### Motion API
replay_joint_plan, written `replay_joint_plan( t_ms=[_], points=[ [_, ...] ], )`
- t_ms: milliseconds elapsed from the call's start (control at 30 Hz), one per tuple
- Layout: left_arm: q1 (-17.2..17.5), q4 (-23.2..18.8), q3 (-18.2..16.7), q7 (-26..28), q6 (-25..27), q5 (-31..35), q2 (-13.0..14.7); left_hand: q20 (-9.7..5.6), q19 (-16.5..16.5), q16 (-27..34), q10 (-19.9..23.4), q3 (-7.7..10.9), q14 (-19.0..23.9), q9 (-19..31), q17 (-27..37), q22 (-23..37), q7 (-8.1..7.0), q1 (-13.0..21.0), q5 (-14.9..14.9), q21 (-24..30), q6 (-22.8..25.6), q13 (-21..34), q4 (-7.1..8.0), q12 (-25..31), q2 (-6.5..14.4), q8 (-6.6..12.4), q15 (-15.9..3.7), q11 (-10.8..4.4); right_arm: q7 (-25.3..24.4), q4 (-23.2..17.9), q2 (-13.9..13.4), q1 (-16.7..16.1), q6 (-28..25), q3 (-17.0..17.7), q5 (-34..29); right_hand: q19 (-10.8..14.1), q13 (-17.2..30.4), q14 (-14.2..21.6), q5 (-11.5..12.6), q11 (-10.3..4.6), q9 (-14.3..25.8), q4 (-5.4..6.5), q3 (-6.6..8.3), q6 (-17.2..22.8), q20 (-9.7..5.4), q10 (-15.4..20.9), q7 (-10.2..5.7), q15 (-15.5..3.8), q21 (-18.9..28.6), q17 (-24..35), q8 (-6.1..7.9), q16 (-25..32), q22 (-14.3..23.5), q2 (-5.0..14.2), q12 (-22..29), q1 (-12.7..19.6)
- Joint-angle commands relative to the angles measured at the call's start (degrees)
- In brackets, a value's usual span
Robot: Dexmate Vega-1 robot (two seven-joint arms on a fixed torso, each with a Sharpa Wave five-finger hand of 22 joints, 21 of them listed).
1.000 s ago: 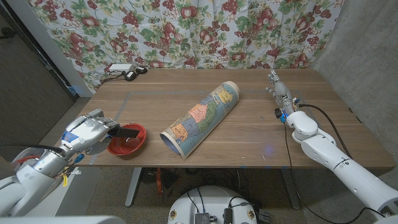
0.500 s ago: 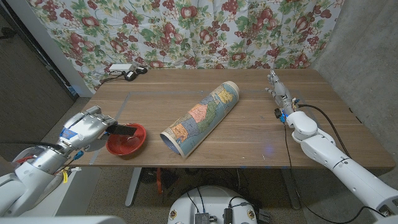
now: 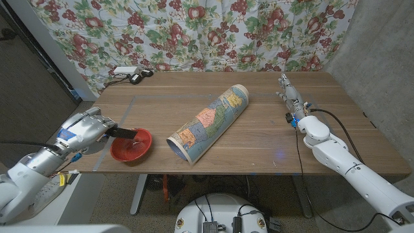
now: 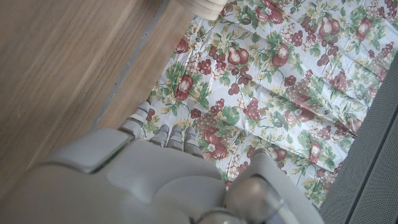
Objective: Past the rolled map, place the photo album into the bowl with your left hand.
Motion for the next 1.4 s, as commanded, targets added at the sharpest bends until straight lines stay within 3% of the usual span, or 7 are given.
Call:
replay_joint_plan(
  t_ms=[33,767,1400],
  points=[
    [-0.3,0.7,-1.5,-2.2,-3.2,0.4,-0.1,-0.72,-0.3,-0.2,2.9,-0.14,0.1,0.0,0.0,0.1,-2.44,2.9,0.1,-0.4,4.0,0.1,-0.01,0.0,2.4,0.22,-7.50,-3.17,0.3,1.0,0.5,0.7,0.0,-0.5,0.0,0.3,0.2,-0.1,0.2,-0.13,0.2,0.05,-0.33,0.3,0.00,-0.1,-0.23,-0.55,0.1,0.1,0.13,0.0,0.2,0.42,-0.2,0.1],
    [-2.9,3.4,3.6,0.7,-3.4,-0.4,2.7,-0.48,-1.0,-0.7,2.9,-0.61,-0.3,-0.2,-0.2,0.1,-2.63,3.0,0.0,-1.1,3.8,0.4,0.02,-0.3,2.4,-0.03,-7.50,-3.26,0.4,1.1,0.4,1.5,0.0,-0.7,-0.3,0.3,0.2,-0.2,0.2,-0.17,0.2,0.03,-0.39,0.3,-0.05,-0.1,-0.31,-0.58,0.1,0.1,0.12,0.0,0.2,0.46,-0.2,0.1],
    [-1.8,3.6,3.8,3.0,-1.4,-0.8,2.4,-0.14,-1.8,-1.3,3.0,-1.14,-0.9,-0.5,-0.4,0.0,-2.44,3.1,0.0,-2.1,3.4,0.4,0.08,-0.5,2.3,-0.46,-7.49,-3.13,-0.8,-1.2,0.0,-0.2,-1.0,-0.5,-0.1,0.3,0.2,-0.1,0.2,-0.17,0.2,-0.01,-0.43,0.3,-0.03,-0.1,-0.30,-0.56,0.1,0.1,0.12,0.0,0.2,0.50,-0.2,0.1]
  ],
)
